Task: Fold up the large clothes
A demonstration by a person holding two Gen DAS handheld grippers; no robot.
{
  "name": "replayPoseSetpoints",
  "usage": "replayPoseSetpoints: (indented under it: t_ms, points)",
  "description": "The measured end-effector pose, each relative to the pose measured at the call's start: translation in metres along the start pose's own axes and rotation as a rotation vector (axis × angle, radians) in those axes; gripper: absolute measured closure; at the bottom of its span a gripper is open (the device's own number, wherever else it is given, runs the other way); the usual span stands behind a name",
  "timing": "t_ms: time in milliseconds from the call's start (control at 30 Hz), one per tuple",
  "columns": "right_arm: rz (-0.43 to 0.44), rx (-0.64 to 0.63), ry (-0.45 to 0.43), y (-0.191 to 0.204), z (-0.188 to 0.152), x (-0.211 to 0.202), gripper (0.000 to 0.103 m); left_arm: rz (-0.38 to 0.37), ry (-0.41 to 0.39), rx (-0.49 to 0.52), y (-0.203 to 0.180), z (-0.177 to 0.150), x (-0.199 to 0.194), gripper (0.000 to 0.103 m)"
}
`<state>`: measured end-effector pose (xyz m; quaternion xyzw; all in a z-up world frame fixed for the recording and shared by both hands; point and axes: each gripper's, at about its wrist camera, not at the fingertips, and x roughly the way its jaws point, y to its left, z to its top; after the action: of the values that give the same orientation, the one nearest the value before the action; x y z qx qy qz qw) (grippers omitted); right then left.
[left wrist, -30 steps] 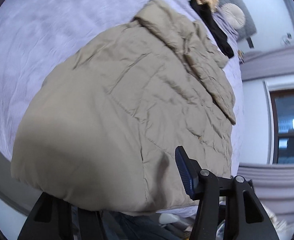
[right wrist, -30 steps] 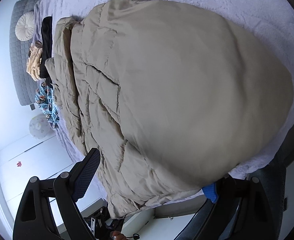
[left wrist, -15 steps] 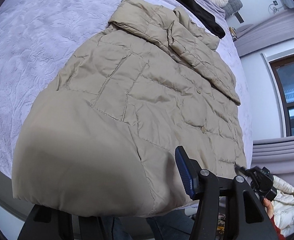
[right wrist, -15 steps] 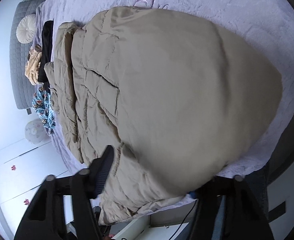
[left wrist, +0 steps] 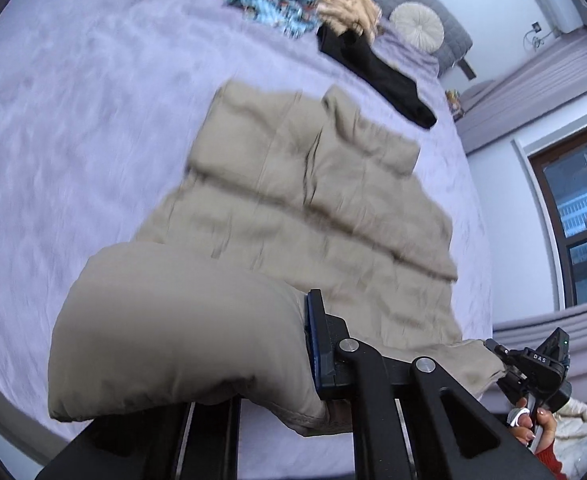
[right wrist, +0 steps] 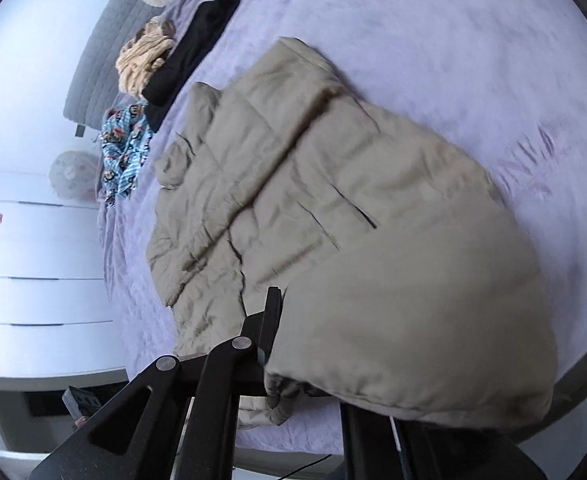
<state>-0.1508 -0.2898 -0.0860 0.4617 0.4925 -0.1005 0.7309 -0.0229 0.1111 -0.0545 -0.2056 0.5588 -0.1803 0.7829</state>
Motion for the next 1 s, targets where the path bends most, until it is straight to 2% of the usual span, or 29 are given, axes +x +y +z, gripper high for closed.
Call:
replayPoseSetpoints:
  t_ms: [100, 233, 300, 433, 567, 667, 733, 767, 800, 867, 1000]
  points:
    - [0.021, -0.115, -0.011, 0.042, 0.049, 0.002, 0.094, 0.012, -0.078, 0.010, -0.025, 0.047, 0.003, 0.090]
    - [0.022, -0.298, -0.014, 0.100, 0.114, 0.023, 0.094, 0.088, -0.170, 0.015, -0.050, 0.109, 0.026, 0.089]
    - [-0.003, -0.348, -0.010, 0.122, 0.142, 0.043, 0.094, 0.126, -0.180, -0.014, -0.051, 0.135, 0.049, 0.089]
    - [-0.049, -0.329, 0.032, 0.139, 0.187, 0.100, 0.094, 0.233, -0.110, -0.020, -0.039, 0.172, 0.107, 0.089]
    - [-0.099, -0.266, 0.047, 0.131, 0.207, 0.152, 0.094, 0.295, -0.017, 0.010, -0.021, 0.188, 0.163, 0.089]
    - [-0.120, -0.198, 0.066, 0.119, 0.215, 0.177, 0.094, 0.306, 0.039, 0.003, -0.015, 0.195, 0.179, 0.089]
    - [-0.103, -0.153, 0.068, 0.116, 0.219, 0.175, 0.092, 0.279, 0.036, 0.016, -0.018, 0.197, 0.171, 0.089]
    - [-0.085, -0.145, 0.063, 0.116, 0.218, 0.170, 0.082, 0.257, 0.027, 0.029, -0.020, 0.198, 0.163, 0.087]
    - [-0.062, -0.150, 0.056, 0.118, 0.218, 0.163, 0.053, 0.227, 0.014, 0.042, -0.022, 0.196, 0.153, 0.083]
    - [-0.034, -0.190, 0.028, 0.124, 0.215, 0.143, 0.014, 0.193, -0.001, 0.067, -0.027, 0.192, 0.137, 0.081]
    - [-0.063, -0.284, -0.017, 0.134, 0.206, 0.114, 0.017, 0.192, 0.006, 0.106, -0.033, 0.185, 0.124, 0.081]
